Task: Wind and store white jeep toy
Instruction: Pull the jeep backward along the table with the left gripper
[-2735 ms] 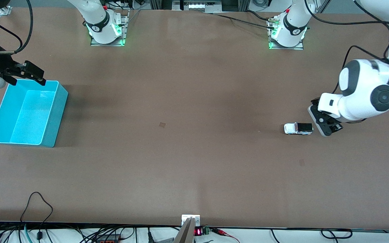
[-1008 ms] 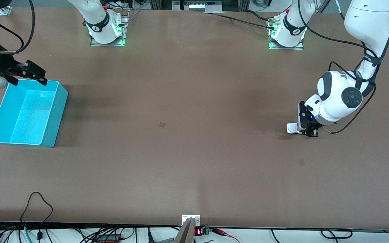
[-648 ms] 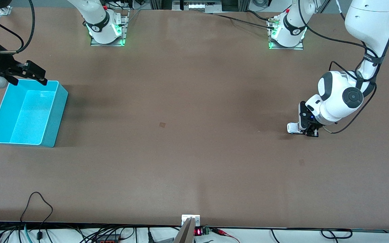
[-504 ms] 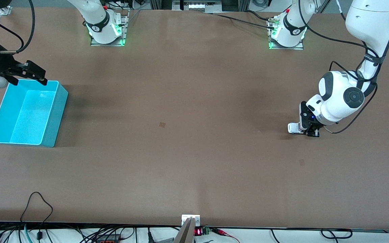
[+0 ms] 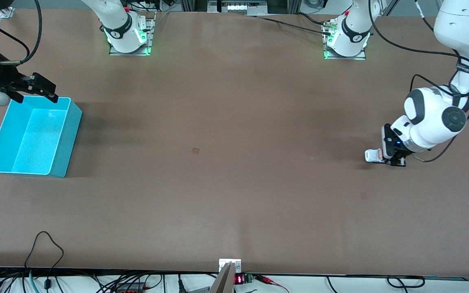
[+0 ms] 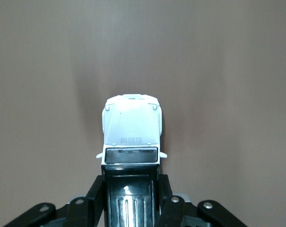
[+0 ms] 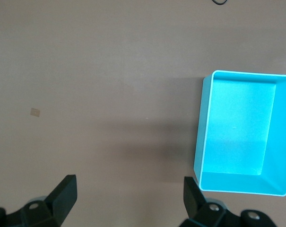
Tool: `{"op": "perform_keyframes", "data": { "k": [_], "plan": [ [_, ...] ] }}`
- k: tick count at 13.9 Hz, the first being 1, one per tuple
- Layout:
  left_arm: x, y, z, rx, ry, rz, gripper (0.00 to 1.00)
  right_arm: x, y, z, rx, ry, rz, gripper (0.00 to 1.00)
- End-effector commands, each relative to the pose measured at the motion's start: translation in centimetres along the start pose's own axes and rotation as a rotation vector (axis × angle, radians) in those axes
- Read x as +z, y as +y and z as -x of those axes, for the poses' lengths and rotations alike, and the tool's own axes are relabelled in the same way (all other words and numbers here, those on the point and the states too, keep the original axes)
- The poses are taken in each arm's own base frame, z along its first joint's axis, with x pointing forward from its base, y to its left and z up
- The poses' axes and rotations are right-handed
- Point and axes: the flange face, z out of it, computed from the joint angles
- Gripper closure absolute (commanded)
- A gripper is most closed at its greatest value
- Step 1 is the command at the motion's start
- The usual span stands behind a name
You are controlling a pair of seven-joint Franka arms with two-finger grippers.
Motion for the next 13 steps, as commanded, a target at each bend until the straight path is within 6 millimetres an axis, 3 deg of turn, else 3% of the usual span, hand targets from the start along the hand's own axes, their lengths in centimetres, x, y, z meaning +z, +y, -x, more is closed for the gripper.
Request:
{"op": "perform_keyframes", "data": {
  "k": [1,4,13],
  "plan": [
    [5.3,0.7,4.0,0.028,0.02,0.057,0.73,-0.6,-0.2,0.1,-0.015,0.002,-0.018,0.0],
    [5.2,1.1,7.8,-0.009,0.017,0.047,0.73,-0.6,-0.2,0.1,-0.015,0.002,-0.018,0.0],
    [6.9,1.8,12.2,-0.01,0.022,0.048,0.72,-0.6,-0.2,0.1,-0.015,0.001,-0.018,0.0]
  ]
}}
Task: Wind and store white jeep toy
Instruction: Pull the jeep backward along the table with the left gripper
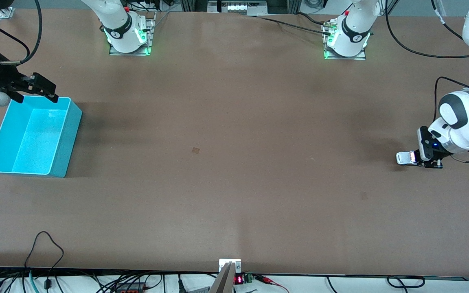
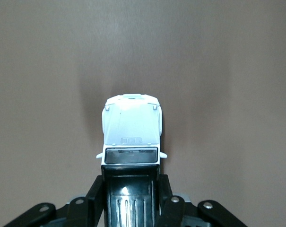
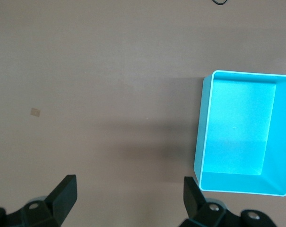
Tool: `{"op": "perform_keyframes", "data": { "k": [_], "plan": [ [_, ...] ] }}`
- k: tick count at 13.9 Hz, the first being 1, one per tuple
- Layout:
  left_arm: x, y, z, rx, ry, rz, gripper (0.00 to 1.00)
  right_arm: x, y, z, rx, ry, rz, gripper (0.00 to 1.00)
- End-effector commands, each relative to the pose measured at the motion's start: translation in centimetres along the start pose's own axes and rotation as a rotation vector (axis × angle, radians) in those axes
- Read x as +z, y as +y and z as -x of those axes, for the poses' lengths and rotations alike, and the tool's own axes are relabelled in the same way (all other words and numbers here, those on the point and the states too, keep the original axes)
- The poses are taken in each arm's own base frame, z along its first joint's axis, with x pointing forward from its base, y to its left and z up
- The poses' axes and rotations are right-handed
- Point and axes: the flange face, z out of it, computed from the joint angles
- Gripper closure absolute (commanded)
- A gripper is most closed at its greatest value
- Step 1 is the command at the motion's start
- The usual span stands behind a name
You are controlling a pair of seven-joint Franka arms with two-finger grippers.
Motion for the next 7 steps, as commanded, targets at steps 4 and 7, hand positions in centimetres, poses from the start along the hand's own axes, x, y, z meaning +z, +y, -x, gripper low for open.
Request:
{"op": "perform_keyframes", "data": {
  "k": [4,7],
  "plan": [
    [6.63,0.91,2.48,0.012,0.03,0.068,0.68,-0.61,-0.16,0.14,-0.014,0.001,-0.018,0.0],
    [6.55,0.76,2.56,0.024,0.031,0.067,0.21,-0.61,-0.16,0.14,-0.014,0.001,-0.018,0.0]
  ]
}}
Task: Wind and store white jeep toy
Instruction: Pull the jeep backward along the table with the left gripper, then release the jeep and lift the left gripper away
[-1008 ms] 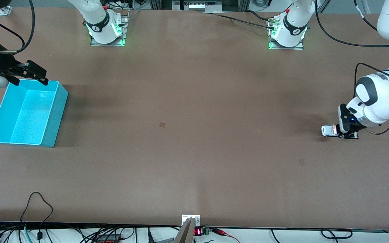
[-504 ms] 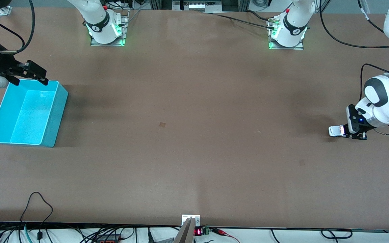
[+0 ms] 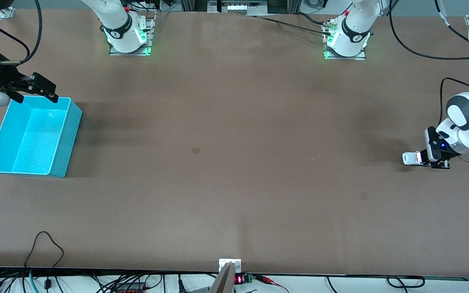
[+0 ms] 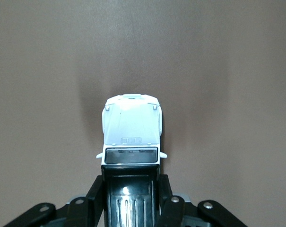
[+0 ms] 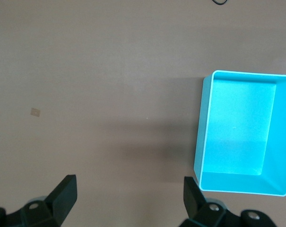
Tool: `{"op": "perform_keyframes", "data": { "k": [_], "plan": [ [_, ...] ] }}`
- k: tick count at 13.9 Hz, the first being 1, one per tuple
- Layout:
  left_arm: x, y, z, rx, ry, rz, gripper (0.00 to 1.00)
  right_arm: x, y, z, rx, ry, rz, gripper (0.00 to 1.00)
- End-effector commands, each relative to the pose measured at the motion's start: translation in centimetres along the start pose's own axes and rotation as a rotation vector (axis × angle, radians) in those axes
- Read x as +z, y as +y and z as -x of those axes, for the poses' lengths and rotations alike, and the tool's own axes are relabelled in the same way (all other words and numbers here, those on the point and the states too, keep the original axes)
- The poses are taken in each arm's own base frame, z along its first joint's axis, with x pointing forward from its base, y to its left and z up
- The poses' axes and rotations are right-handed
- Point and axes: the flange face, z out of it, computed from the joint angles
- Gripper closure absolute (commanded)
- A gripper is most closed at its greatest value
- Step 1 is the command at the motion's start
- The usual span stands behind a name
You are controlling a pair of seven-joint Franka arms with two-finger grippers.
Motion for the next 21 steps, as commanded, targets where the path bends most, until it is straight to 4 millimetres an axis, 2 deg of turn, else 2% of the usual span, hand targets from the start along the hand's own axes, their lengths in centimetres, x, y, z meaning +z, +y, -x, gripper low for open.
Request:
{"op": "perform_keyframes", "data": {
  "k": [1,4,8,10,14,15,17,21],
  "plan": [
    [6.3,0.8,0.4,0.031,0.028,0.061,0.0,-0.6,-0.2,0.1,-0.014,0.001,-0.018,0.0],
    [4.7,-0.5,-0.1,0.043,0.05,0.091,0.0,-0.6,-0.2,0.2,-0.014,-0.001,-0.018,0.0],
    [0.5,-2.8,0.1,0.041,0.067,0.14,0.0,-0.6,-0.2,0.2,-0.014,-0.001,-0.018,0.0],
    [-2.6,-3.7,-1.4,0.023,0.064,0.155,0.0,-0.6,-0.2,0.1,-0.014,0.001,-0.018,0.0],
    [-7.7,-4.1,-3.8,-0.102,0.052,0.195,0.0,-0.5,-0.1,0.2,-0.016,-0.002,-0.018,0.0],
    [-9.5,-4.5,-4.2,-0.135,0.044,0.19,0.0,-0.5,-0.2,0.2,-0.014,-0.002,-0.018,0.0],
    [-11.7,-5.1,-5.9,-0.231,0.035,0.234,0.0,-0.5,-0.2,0.2,-0.014,-0.004,-0.018,0.0],
    [-15.7,-7.3,-11.4,-0.387,-0.005,0.278,0.0,-0.5,0.0,0.3,-0.014,-0.004,-0.018,0.0]
  ]
}}
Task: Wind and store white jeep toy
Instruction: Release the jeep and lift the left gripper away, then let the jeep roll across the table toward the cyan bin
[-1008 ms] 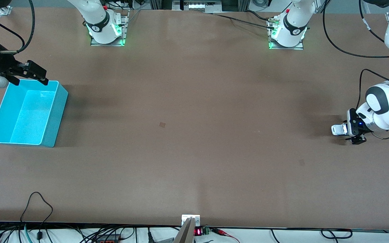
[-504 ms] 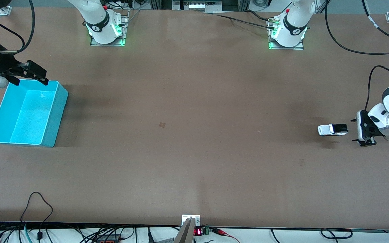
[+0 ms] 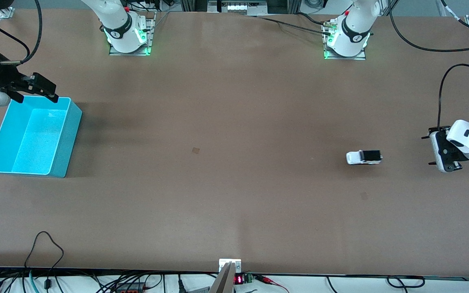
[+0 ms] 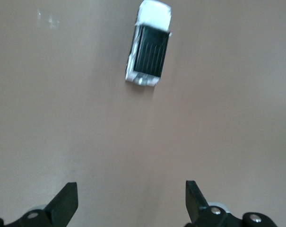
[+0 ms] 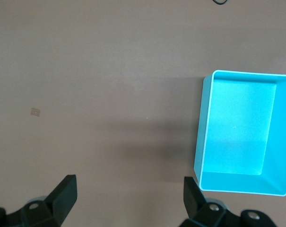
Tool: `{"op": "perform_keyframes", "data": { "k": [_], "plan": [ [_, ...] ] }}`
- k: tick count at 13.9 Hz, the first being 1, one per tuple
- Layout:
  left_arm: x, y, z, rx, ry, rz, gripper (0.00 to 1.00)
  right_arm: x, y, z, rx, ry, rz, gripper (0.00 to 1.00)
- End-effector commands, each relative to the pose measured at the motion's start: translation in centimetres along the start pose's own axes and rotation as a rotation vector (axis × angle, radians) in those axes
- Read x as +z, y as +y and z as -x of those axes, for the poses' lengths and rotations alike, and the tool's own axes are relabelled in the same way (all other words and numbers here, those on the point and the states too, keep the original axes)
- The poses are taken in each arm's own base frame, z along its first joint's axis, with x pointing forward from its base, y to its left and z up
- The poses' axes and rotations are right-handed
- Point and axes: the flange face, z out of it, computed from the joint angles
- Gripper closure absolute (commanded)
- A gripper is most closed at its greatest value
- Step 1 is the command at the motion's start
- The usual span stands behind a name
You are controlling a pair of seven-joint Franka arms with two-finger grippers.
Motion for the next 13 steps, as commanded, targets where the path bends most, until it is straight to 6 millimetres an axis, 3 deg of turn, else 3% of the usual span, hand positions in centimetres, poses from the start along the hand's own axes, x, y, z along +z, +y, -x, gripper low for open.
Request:
{"op": "perform_keyframes", "data": {
  "k": [1,8,11,13],
  "plan": [
    [-2.8,0.4,-2.8,-0.137,-0.028,0.022,0.0,-0.5,0.0,0.2,-0.014,-0.004,-0.018,0.0],
    [-7.7,3.8,-10.6,-0.529,-0.108,0.12,0.0,-0.5,0.0,0.4,-0.014,-0.01,-0.018,0.0],
    [-11.1,6.3,-13.3,-0.734,-0.108,0.056,0.0,-0.5,0.0,0.4,-0.014,-0.012,-0.017,0.0],
    [-12.9,8.9,-15.2,-0.882,-0.106,0.014,0.0,-0.5,0.0,0.4,-0.014,-0.012,-0.017,0.0]
  ]
}}
